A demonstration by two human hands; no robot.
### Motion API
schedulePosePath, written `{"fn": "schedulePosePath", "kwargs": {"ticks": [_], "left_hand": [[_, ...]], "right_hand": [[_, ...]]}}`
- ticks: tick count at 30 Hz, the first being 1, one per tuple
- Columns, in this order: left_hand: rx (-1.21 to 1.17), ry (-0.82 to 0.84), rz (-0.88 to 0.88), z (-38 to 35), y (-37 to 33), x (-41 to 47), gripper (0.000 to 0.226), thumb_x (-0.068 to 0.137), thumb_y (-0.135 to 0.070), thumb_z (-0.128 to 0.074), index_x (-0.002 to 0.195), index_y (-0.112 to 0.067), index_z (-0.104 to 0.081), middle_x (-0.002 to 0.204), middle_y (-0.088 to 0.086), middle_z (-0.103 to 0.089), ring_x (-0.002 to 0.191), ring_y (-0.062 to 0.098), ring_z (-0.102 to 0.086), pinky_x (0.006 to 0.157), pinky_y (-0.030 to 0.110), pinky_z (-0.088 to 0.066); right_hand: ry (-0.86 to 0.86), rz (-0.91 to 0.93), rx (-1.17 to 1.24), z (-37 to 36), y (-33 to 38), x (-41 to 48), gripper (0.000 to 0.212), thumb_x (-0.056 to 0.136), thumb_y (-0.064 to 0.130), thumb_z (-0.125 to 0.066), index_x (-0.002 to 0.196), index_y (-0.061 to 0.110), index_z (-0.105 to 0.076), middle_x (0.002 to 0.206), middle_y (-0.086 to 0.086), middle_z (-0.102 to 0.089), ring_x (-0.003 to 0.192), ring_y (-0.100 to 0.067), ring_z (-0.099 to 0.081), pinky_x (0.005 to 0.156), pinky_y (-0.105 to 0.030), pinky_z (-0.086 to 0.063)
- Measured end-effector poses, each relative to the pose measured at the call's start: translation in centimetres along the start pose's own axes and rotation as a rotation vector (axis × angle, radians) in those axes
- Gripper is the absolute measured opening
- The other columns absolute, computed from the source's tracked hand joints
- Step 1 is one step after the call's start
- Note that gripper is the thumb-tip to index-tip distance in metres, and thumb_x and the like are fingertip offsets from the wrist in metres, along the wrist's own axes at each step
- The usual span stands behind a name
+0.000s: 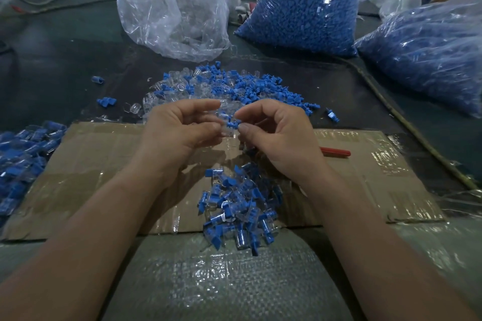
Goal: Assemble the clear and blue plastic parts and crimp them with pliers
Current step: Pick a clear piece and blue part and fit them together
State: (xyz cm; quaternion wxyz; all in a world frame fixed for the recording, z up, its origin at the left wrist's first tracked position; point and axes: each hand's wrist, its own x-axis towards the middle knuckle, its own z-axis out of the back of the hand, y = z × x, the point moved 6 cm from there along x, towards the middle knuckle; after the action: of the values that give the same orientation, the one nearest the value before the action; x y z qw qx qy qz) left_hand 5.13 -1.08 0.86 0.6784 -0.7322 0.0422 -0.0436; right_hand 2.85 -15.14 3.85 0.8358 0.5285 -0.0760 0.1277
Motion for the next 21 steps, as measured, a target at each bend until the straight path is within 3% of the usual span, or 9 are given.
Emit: {"fn": "schedulePosePath", "kwargs": {"ticks": [3,12,21], "left_hand": [[0.028,0.022,-0.005,-0.16,0.01,-0.02,0.017,0.075,0.001,-0.063,0.082,-0.014,-0.067,0.073,0.004,-0.071,0.068,0.013,-0.068,0.063,0.015,-0.053],[0.104,0.07,-0.055,-0.67,-0.13,-0.17,0.008,0.077,-0.001,-0.063,0.08,-0.009,-0.063,0.072,0.008,-0.071,0.064,0.014,-0.069,0.058,0.017,-0.053],[0.199,0.013,-0.136,-0.42,-0.66,-0.23,0.013,0.078,-0.002,-0.065,0.078,-0.015,-0.064,0.074,0.001,-0.071,0.061,0.008,-0.068,0.056,0.012,-0.051]], "right_hand": [[-0.048,0.018,-0.014,0.08,-0.12,0.05,0.027,0.081,0.004,-0.067,0.079,0.029,-0.058,0.076,0.007,-0.062,0.071,-0.01,-0.062,0.068,-0.02,-0.053],[-0.171,0.095,-0.15,0.26,-0.01,-0.11,0.028,0.077,0.004,-0.068,0.068,0.028,-0.055,0.063,0.015,-0.055,0.062,0.004,-0.054,0.056,-0.008,-0.042],[-0.094,0.11,-0.12,-0.17,-0.04,-0.14,0.025,0.078,0.007,-0.072,0.072,0.027,-0.057,0.069,0.013,-0.06,0.066,-0.003,-0.059,0.059,-0.011,-0.048]]}}
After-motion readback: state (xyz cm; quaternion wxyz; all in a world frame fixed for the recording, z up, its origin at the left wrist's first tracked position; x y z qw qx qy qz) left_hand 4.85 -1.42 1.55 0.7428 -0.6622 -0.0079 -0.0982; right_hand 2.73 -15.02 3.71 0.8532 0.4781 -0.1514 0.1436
